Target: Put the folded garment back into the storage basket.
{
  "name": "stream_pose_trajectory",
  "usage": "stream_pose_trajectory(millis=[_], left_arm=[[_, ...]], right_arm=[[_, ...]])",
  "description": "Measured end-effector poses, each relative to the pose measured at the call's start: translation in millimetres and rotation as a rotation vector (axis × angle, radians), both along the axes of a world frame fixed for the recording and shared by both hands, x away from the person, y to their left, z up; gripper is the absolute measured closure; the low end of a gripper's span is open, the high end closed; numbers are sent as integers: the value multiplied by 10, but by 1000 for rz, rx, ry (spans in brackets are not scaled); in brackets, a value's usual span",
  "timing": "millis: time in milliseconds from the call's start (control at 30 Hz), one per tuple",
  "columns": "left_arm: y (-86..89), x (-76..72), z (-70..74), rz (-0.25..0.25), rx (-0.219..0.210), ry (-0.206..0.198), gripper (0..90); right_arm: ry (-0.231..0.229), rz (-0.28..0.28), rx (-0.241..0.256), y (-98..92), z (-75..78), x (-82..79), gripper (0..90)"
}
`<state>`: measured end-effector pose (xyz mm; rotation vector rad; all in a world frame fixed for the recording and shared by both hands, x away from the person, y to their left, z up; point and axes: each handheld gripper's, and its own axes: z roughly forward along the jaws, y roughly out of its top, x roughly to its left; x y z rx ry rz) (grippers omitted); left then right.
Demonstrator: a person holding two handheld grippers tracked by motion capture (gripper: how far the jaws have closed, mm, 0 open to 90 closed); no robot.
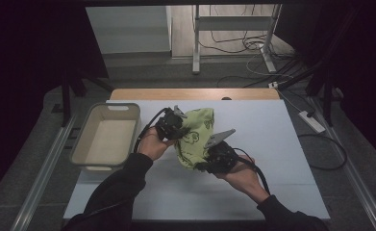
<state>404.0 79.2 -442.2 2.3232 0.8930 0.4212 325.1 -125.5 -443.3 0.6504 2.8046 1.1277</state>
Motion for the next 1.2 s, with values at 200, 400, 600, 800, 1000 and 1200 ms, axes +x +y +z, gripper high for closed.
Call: stream_pose_trajectory(millis=[200, 400, 600, 800, 1000, 1200], left_arm=[[121, -29, 43, 21, -10, -1, 730], [251, -51, 94, 42, -28, 9, 730], [384, -88, 159, 61, -32, 2, 730], [514, -103, 204, 76, -38, 0, 730], [622, -104, 245, 87, -25, -5, 730], [742, -100, 268, 93, -9, -10, 731]], right_arm=[[-4, 9, 11, 85, 33, -3, 773], [-5, 21, 20, 182, 73, -4, 773], [-4, 34, 36, 290, 99, -6, 773], [-4, 45, 51, 404, 111, 1, 773], [-1, 59, 59, 534, 129, 20, 774], [7, 72, 68, 666, 150, 48, 774]])
